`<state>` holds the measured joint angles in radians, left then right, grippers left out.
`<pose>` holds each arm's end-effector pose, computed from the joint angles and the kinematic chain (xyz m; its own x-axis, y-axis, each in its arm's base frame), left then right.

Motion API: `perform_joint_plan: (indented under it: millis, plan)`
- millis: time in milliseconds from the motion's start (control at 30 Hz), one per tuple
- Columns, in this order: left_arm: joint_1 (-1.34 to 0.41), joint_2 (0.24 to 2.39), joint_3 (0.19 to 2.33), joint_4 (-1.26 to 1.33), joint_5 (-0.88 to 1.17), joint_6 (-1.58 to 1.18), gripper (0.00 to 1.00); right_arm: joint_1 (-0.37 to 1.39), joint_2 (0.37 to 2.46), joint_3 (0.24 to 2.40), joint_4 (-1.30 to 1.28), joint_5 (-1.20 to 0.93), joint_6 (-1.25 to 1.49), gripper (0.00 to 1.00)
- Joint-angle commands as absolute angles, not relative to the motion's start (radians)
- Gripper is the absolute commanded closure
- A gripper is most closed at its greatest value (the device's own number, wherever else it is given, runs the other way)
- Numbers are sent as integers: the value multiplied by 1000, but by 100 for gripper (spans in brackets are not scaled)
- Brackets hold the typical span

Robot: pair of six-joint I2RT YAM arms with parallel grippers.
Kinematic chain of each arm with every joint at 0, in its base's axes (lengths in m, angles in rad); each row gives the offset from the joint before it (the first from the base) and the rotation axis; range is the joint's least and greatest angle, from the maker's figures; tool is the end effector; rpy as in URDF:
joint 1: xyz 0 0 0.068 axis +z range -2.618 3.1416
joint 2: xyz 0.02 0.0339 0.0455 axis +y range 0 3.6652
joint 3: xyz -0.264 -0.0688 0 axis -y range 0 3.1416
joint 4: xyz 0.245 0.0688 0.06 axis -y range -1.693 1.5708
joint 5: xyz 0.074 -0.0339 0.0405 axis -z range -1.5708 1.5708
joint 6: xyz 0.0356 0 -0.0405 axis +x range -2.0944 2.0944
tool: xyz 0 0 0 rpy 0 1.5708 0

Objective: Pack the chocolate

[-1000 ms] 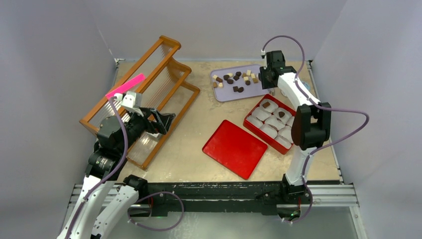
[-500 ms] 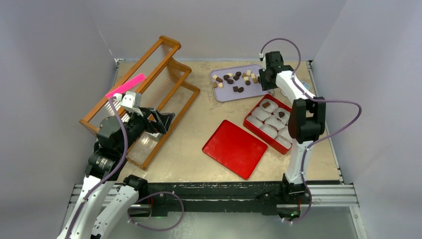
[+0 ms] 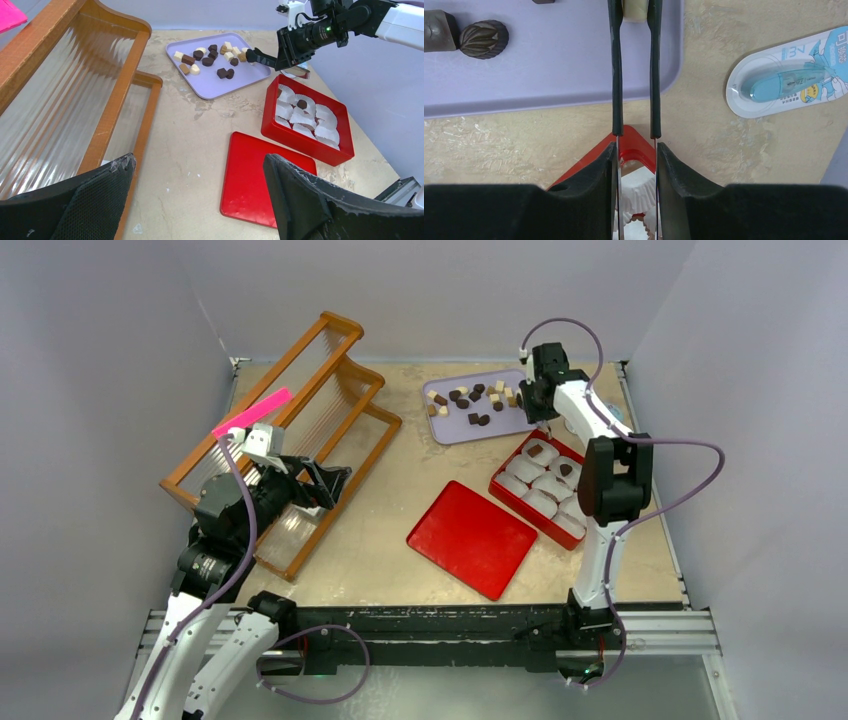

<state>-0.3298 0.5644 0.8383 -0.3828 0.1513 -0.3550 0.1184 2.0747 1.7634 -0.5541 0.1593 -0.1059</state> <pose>0.1166 -0.0456 0.3669 -0.2570 -0.2752 -0.9264 0.3974 0.8437 -0.3609 0.4672 0.0499 0.2437 -0.7503 -0.1943 -0.6319 -0.0943 0.9775 -0.1886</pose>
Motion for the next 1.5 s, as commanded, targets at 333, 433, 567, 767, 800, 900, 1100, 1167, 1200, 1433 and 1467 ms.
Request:
perform_joint_plan:
  millis: [333,433,567,767,800,900,1100,1167,1200,1433,1467]
  plan:
    - [-333,562,840,-359,143,-339,2,115,1999,1787,-595,156,-65,73]
    - [-333,562,839,-359,144,-341,2,115,1972,1775,-596,156,-46,73]
    - [-333,558,841,-357,145,-341,2,116,1944,1768,-613,163,-25,74]
    - [-333,557,840,-359,144,-344,2,116,1891,1751,-666,171,62,74]
    - [-333,559,841,-361,144,-344,2,117,1881,1747,-682,182,77,75]
    - [-333,559,843,-364,143,-345,2,115,1839,1719,-732,225,133,75]
    - [-333,562,846,-368,140,-350,2,115,1723,1597,-774,297,236,75]
    - [-333,562,845,-367,144,-351,2,116,1680,1565,-796,335,267,75]
    - [-333,561,846,-369,144,-351,2,116,1651,1541,-792,343,280,75]
    - [-334,552,844,-367,153,-354,2,115,1513,1433,-825,430,391,76]
    - [-334,551,845,-368,154,-354,2,115,1491,1415,-830,437,408,76]
